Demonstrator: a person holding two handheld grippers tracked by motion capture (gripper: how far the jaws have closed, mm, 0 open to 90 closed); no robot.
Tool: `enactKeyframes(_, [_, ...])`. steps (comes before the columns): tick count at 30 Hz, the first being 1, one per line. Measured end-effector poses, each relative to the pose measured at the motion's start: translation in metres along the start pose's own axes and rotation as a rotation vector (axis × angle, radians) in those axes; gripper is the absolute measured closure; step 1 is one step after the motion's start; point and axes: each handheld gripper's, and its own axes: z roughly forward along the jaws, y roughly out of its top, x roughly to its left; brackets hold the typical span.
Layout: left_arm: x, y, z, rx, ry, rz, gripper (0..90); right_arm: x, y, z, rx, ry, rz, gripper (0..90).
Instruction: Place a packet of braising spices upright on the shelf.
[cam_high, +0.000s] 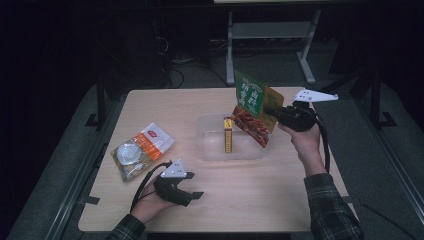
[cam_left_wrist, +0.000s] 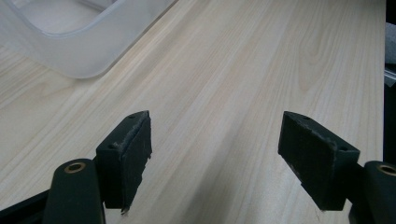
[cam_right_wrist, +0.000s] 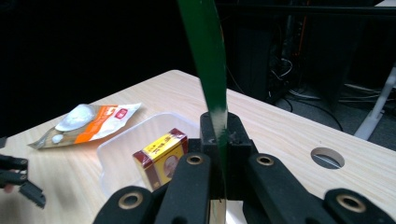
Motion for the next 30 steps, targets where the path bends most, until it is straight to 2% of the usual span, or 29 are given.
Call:
enactKeyframes(9, [0.0,0.0,0.0,0.002,-0.004,-0.005,25.2,-0.003,-0.003,0.006,0.017,-0.013,-0.006,89.9])
enactKeyframes(24, [-0.001,-0.001,0.001,0.019,-0.013,0.003,25.2,-0.005,-0.019,0.018,0.058,0.014,0.005,89.8])
enactKeyframes(30, [-0.002,-0.002,0.004,0.038,-0.012,0.024,25.2,-0.005,-0.023,0.022,0.083,0.022,0.002,89.7])
